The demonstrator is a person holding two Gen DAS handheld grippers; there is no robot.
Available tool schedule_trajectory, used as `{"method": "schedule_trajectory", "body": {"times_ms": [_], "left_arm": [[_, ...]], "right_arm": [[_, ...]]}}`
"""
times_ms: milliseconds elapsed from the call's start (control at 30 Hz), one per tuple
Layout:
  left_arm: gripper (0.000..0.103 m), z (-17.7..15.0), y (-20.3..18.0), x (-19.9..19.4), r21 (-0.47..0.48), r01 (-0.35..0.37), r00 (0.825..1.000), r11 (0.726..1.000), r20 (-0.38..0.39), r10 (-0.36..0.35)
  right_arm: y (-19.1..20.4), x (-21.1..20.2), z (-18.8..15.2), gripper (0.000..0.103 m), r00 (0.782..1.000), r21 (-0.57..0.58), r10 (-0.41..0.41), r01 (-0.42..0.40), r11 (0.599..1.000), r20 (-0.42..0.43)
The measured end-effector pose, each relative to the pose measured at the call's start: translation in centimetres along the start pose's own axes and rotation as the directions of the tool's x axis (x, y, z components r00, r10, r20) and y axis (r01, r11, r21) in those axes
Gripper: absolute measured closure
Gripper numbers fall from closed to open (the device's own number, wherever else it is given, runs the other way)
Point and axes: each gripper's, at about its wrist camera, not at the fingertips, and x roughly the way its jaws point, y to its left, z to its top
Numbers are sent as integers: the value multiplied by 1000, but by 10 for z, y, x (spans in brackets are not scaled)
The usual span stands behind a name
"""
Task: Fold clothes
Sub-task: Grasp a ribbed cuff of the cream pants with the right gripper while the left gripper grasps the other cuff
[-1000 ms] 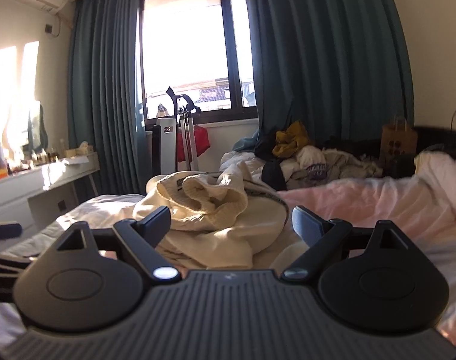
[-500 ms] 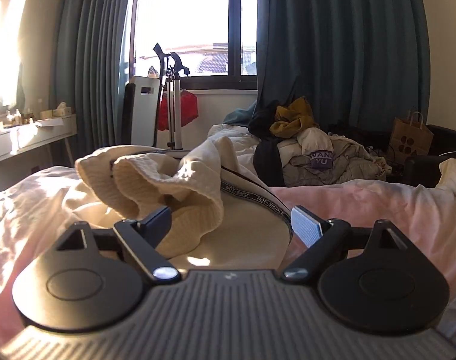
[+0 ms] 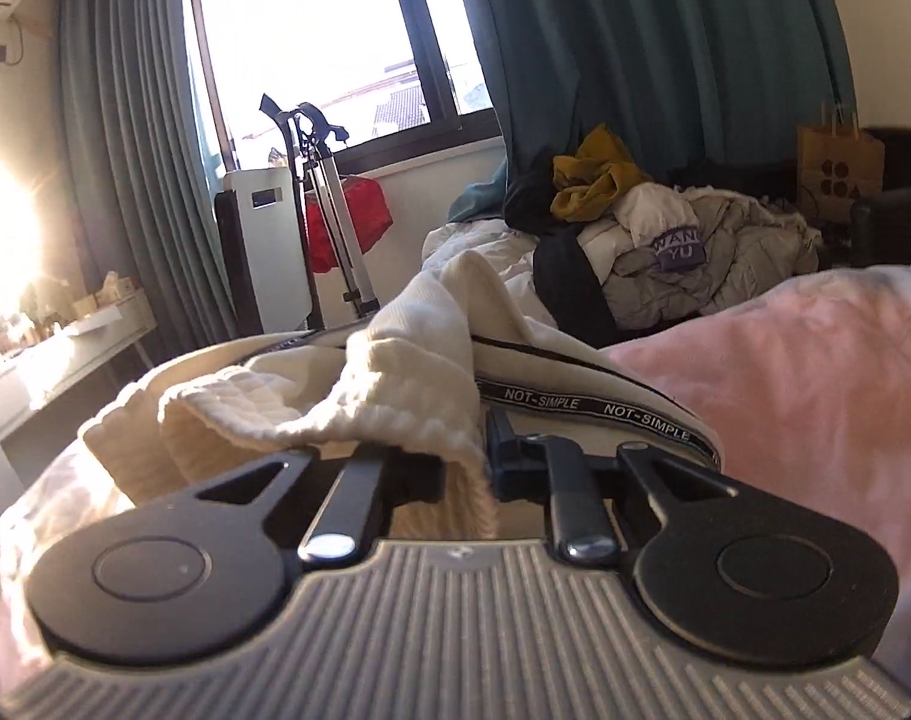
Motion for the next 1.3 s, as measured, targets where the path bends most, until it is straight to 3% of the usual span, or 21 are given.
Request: {"method": "schedule_trajectory", "body": {"times_ms": [133,333,467,567,667,733,800,867,967,1100,1167,1233,1300], "left_arm": [[0,8,-5,-19,-2,13,999,1000,46,-13],[0,15,-13,-47,-10,68,994,998,91,-67],[0,16,-22,-65,-17,121,989,992,90,-119],[0,11,-30,-79,-20,155,985,988,79,-153],[0,2,-37,-89,-21,165,985,986,53,-164],[1,-5,-42,-93,-14,166,986,986,32,-166],[3,-13,-49,-94,22,166,986,986,-1,-166],[12,-22,-61,-91,102,144,989,984,-28,-142],[15,-34,-78,-85,217,116,993,969,-53,-107],[19,-48,-88,-77,258,160,986,953,-90,-141],[40,-52,-93,-68,268,172,983,948,-113,-146],[48,-55,-97,-52,266,146,982,953,-154,-107],[50,-58,-98,-38,267,128,981,955,-177,-82]], "right_arm": [[11,-38,11,91,1000,-15,17,-17,1000,-7],[10,-142,12,91,994,32,98,-99,995,42],[3,-208,-4,91,993,99,111,-114,989,33],[-12,-248,-30,92,993,205,115,-107,973,-28],[-14,-263,-59,92,986,212,84,-51,976,-147],[-13,-263,-79,92,969,173,40,2,985,-242],[-14,-261,-92,92,958,167,17,33,985,-286],[-17,-261,-103,92,950,187,7,54,981,-311],[-18,-267,-101,92,959,199,8,52,979,-285],[-27,-280,-89,91,974,225,26,25,974,-223],[-31,-282,-87,91,975,236,34,20,972,-221],[-33,-281,-87,91,973,241,44,13,970,-226],[-34,-278,-88,91,970,243,54,5,970,-235]]}}
